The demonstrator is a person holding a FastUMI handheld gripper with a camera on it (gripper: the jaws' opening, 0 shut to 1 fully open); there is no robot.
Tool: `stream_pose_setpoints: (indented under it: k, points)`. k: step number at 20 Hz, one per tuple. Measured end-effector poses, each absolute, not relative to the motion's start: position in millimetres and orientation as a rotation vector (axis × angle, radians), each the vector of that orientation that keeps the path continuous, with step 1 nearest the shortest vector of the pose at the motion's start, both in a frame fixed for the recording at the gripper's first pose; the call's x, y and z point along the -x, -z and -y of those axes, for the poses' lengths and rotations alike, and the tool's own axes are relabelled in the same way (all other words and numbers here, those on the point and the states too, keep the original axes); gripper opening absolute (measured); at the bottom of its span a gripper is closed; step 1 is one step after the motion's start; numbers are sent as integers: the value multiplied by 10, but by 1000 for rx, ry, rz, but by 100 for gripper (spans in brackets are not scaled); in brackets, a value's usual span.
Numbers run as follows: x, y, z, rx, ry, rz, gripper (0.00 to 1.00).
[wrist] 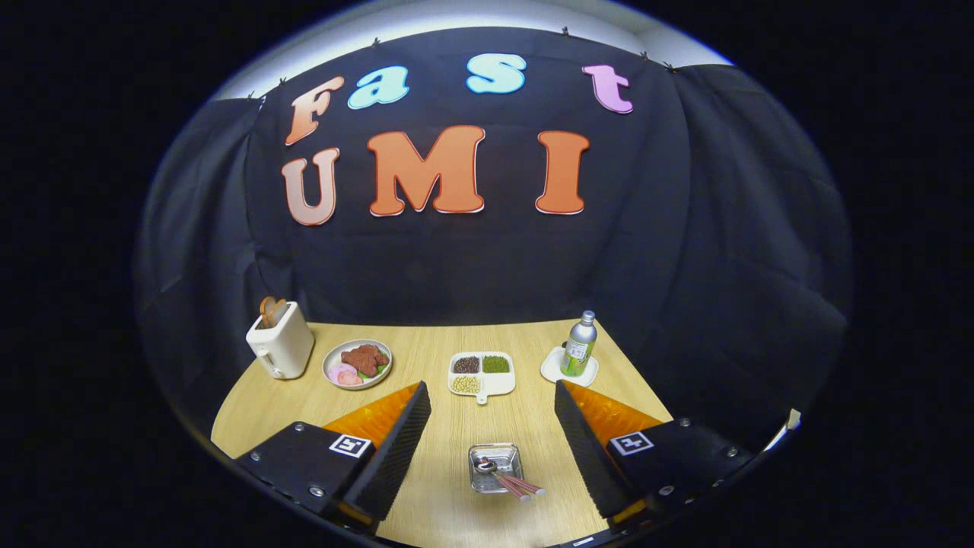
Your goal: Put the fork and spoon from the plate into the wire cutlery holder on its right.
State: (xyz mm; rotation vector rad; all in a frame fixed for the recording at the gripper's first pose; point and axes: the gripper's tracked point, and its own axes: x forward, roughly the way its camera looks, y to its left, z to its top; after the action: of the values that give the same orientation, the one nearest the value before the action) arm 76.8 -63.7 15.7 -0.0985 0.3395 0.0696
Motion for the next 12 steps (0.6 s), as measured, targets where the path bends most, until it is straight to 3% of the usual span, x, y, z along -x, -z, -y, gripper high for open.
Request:
stream_pose_setpoints:
  k: [12]
  points:
    - [-691, -263, 922, -6, -69, -262, 98]
